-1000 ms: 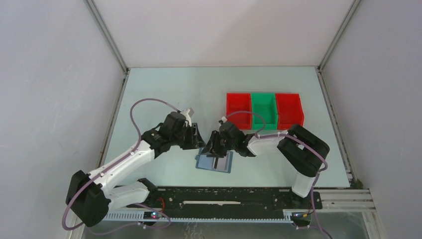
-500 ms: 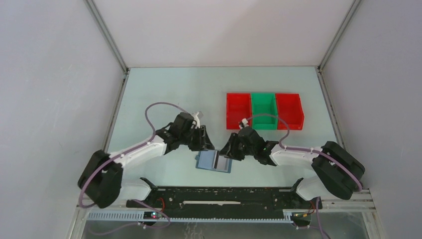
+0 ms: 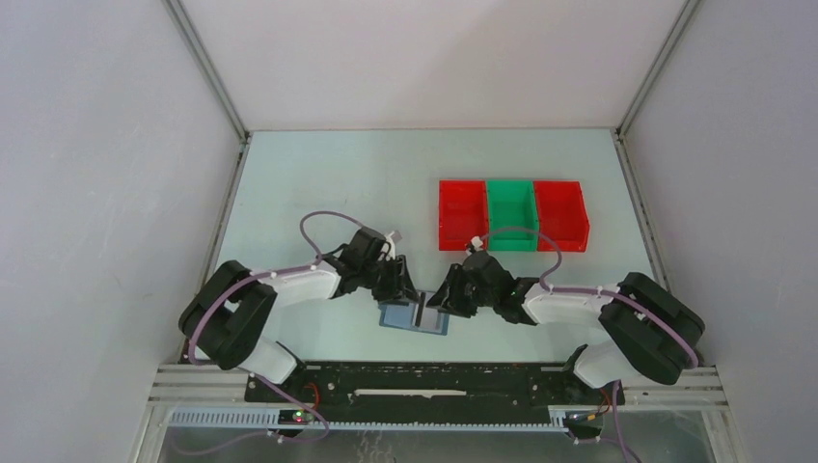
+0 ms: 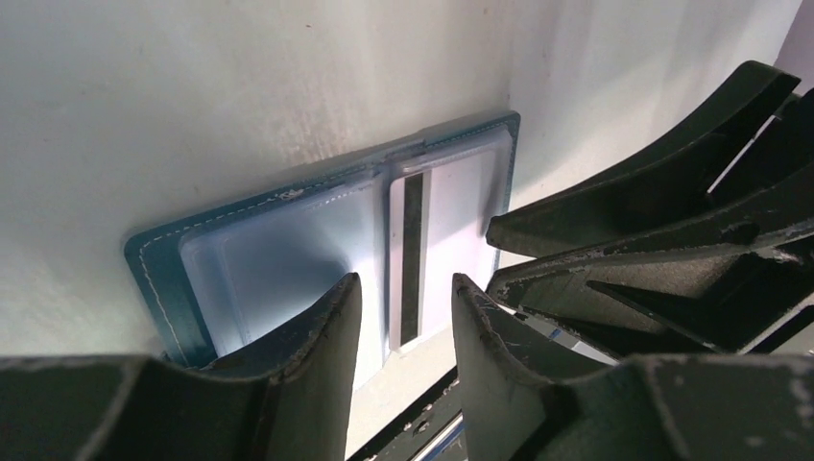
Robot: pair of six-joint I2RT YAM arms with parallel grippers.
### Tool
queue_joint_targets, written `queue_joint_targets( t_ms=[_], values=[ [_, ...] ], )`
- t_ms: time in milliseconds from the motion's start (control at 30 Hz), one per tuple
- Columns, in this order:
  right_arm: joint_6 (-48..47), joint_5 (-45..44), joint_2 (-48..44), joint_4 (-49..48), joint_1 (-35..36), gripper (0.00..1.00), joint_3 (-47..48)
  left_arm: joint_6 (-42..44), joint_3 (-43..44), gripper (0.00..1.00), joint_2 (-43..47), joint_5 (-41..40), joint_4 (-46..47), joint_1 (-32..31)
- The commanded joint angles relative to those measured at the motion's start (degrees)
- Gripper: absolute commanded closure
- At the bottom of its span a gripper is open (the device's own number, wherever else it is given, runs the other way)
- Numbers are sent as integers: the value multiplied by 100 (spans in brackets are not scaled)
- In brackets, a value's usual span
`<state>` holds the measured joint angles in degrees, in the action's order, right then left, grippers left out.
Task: Take the credit cards out of the card holder
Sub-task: Remove the credit card from the card holder.
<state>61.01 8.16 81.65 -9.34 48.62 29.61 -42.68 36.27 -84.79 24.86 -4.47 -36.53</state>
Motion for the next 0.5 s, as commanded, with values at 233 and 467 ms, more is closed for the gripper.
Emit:
queue_joint_targets(
  t_ms=[233,467],
  values=[
    [199,-113,198,-316,61,53,-115,-73,-238,55,-222,21,361,-20],
    [209,-122,229,-361,94,52,-139,-121,-321,58,-222,101,500,-25]
  ],
)
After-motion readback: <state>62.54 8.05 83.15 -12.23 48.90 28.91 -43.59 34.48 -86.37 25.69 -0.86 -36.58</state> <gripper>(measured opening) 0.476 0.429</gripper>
